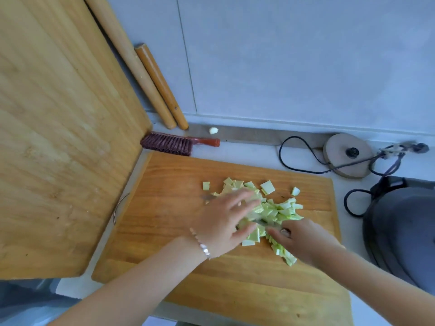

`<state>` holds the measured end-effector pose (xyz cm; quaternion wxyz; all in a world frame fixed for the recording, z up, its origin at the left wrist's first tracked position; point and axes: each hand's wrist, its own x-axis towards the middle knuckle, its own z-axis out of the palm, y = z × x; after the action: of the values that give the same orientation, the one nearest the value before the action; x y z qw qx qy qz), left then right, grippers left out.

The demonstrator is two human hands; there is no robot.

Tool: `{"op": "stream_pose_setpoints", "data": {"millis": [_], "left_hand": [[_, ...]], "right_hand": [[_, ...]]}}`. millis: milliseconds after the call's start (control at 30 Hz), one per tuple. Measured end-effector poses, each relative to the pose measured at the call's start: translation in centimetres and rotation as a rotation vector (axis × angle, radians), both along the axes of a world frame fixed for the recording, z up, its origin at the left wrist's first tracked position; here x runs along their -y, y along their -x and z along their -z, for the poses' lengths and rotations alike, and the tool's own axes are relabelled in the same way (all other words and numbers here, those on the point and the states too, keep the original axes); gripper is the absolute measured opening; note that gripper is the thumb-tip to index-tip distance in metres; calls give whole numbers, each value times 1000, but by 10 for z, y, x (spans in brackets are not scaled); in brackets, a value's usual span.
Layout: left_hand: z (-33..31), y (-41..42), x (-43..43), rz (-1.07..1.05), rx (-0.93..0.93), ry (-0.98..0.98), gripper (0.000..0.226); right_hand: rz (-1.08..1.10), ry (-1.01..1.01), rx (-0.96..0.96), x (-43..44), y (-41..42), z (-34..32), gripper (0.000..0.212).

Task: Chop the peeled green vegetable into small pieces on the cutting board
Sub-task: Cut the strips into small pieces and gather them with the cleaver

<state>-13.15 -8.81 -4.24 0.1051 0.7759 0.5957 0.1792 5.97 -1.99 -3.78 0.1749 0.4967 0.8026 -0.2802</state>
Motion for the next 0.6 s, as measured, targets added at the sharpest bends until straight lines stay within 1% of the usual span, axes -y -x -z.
{"op": "stream_pose_setpoints", "data": {"millis": [67,100,133,200,267,333,500,567,600], "left_hand": [[0,-10,-8,139,-161,303,51],[3,-13,-13,173,-198,447,49],[5,-15,-16,188,-198,573,48],[13,-17,-22,200,-107,727,46],[19,-17,-29,203,-39,792,45],[25,-18,-38,202,-39,816,45],[45,-17,-62,152,-224,825,44],[48,-11,-67,75,-240,783,44],[47,-8,-68,32,-207,746,44]], "right_hand": [[-115,-40,57,4,0,-4,48],[-174,-66,73,5,0,-6,47],[-223,-94,82,6,-1,-8,49],[-300,-139,110,5,-4,-12,57],[-372,-162,142,4,-9,-15,58],[-415,-168,154,2,-15,-17,52],[-428,-199,165,4,-31,-19,52],[-405,-226,155,3,-39,-19,52],[-376,-234,153,3,-44,-19,52]]}}
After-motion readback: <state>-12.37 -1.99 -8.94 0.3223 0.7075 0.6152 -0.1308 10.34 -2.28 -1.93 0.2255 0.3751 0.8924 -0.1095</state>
